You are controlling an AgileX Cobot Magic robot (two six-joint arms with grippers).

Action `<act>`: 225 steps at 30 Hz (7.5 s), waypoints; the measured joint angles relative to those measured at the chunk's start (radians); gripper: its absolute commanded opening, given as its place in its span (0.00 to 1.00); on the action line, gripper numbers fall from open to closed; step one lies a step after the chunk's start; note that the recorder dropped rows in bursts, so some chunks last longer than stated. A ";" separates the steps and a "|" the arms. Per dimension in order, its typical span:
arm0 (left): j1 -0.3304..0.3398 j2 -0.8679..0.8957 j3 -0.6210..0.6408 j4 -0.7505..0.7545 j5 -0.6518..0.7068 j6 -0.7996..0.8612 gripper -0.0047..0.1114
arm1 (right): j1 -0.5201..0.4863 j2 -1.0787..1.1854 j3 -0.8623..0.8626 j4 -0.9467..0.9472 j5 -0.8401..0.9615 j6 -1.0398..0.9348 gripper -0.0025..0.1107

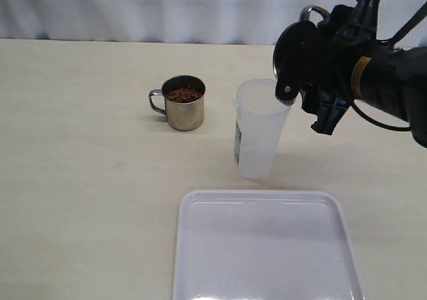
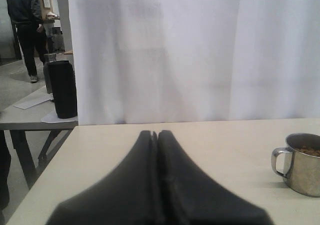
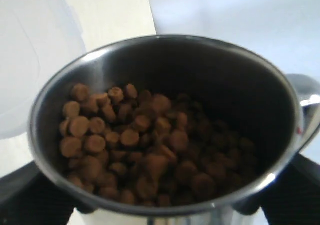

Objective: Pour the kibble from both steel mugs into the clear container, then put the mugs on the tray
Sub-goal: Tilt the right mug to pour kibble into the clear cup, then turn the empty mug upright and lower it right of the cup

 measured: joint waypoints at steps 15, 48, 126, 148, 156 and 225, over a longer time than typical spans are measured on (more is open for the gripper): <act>0.000 0.000 0.000 0.000 0.000 0.000 0.04 | 0.000 0.000 -0.024 0.000 -0.028 -0.108 0.06; 0.000 0.000 0.000 0.000 0.000 0.000 0.04 | 0.000 0.018 -0.046 0.000 -0.029 -0.340 0.06; 0.000 0.000 0.000 0.000 0.000 0.000 0.04 | 0.000 0.018 -0.107 0.000 -0.082 -0.713 0.06; 0.000 0.000 0.000 0.000 0.000 0.000 0.04 | 0.000 0.020 -0.108 0.000 -0.103 -0.937 0.06; 0.000 0.000 0.000 0.000 0.000 0.000 0.04 | 0.000 0.020 -0.108 -0.004 -0.108 -1.000 0.06; 0.000 0.000 0.000 0.000 0.000 0.002 0.04 | -0.411 -0.280 0.117 0.388 -0.918 -0.421 0.06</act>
